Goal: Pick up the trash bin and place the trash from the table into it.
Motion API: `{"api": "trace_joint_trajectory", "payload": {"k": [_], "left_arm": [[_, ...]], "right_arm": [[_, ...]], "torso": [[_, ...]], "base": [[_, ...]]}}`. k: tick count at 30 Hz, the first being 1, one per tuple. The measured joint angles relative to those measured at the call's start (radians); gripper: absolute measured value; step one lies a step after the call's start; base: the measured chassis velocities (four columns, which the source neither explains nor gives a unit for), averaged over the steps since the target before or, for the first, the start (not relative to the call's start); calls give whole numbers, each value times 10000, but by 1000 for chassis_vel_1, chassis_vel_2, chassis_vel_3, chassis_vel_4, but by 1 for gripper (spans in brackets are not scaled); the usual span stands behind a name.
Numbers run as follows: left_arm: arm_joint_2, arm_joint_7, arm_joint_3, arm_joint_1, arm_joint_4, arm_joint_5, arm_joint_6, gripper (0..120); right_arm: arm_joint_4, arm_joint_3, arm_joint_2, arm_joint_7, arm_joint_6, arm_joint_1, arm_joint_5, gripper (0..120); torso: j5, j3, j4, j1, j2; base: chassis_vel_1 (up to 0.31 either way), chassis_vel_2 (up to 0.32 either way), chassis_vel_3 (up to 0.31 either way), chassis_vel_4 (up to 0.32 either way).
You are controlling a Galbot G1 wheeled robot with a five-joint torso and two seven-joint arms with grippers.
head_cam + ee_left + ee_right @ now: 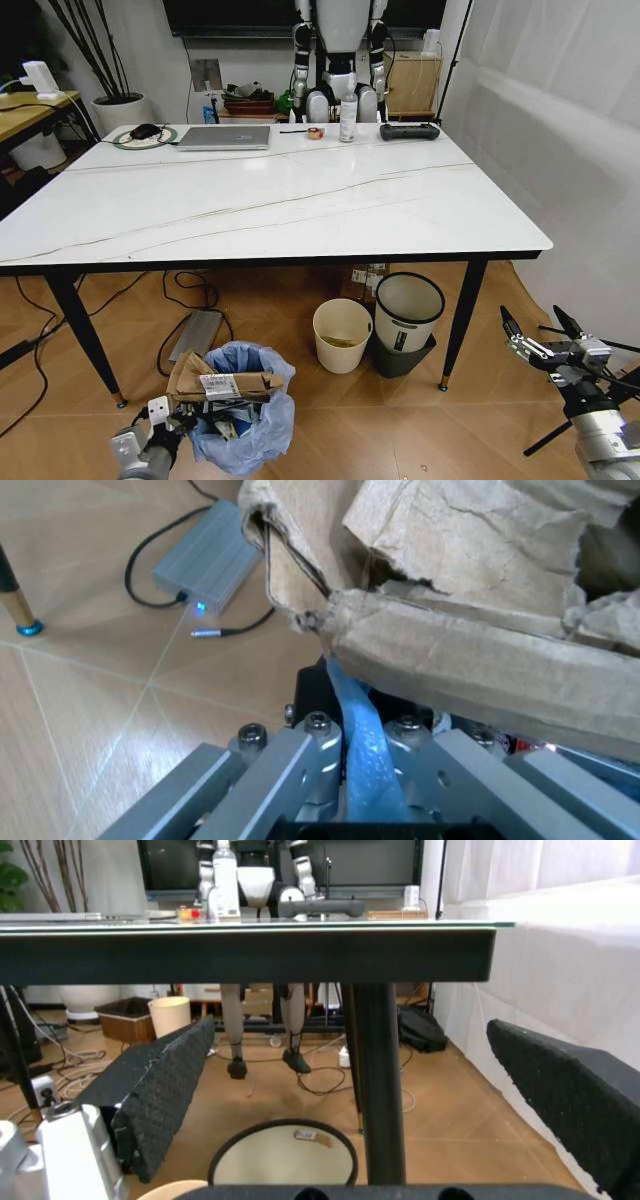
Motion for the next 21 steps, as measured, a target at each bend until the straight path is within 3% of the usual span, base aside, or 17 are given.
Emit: {"api": "trace_joint_trajectory", "payload": {"k": [21], "left_arm": [[-366,255,34,-127,780,424,-262,0]], "right_arm": [[0,0,0,0,0,0,0,100]], "torso": [[0,-602,-1,-406,-1010]], "base": [[0,0,0,0]]}}
